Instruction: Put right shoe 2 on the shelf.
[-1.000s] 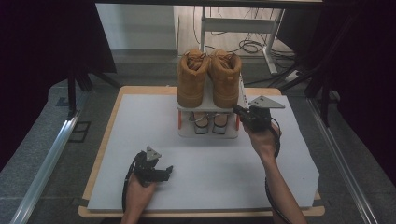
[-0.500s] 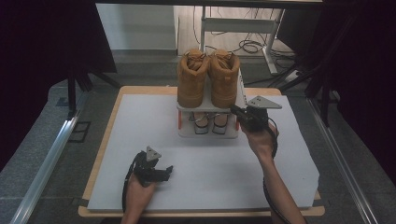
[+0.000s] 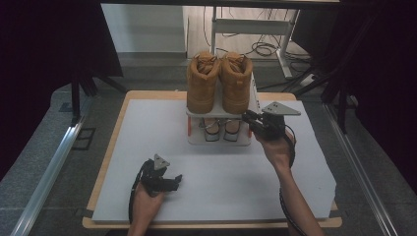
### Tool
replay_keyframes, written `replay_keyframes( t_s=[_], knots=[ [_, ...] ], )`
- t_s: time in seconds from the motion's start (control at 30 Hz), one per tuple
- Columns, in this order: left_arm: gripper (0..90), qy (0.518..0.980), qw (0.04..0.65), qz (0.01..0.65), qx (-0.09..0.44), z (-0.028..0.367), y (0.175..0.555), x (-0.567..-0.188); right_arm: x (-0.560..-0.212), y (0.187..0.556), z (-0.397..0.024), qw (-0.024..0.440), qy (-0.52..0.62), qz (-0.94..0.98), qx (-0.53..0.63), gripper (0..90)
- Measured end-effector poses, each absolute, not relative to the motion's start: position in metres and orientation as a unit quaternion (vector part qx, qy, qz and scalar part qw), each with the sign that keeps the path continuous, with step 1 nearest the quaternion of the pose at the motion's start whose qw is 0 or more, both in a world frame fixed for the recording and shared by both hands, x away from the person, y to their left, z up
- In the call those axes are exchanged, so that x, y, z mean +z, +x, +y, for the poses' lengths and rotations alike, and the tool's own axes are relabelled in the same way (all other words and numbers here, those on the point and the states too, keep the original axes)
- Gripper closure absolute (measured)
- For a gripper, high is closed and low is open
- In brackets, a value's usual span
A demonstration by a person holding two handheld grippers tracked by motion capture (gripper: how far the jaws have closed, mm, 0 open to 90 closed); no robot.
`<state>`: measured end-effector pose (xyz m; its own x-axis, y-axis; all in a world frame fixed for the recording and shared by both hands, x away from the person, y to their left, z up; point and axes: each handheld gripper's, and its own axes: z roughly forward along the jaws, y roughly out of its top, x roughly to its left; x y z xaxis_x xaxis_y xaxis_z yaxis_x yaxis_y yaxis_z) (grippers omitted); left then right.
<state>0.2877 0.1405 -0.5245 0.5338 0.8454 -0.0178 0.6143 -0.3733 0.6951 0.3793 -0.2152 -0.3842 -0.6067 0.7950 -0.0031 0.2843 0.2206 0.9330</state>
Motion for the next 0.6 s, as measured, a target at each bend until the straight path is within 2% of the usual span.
replay_keyframes(
  t_s=[0.3,0.6],
  knots=[
    [12.9,0.809,0.333,0.451,0.175,0.14,0.288,-0.525,-0.384,0.373,-0.219,0.255,0.358,0.744,0.503,49.8],
    [12.9,0.809,0.333,0.451,0.175,0.14,0.288,-0.525,-0.388,0.367,-0.221,0.246,0.344,0.758,0.496,35.4]
  ],
)
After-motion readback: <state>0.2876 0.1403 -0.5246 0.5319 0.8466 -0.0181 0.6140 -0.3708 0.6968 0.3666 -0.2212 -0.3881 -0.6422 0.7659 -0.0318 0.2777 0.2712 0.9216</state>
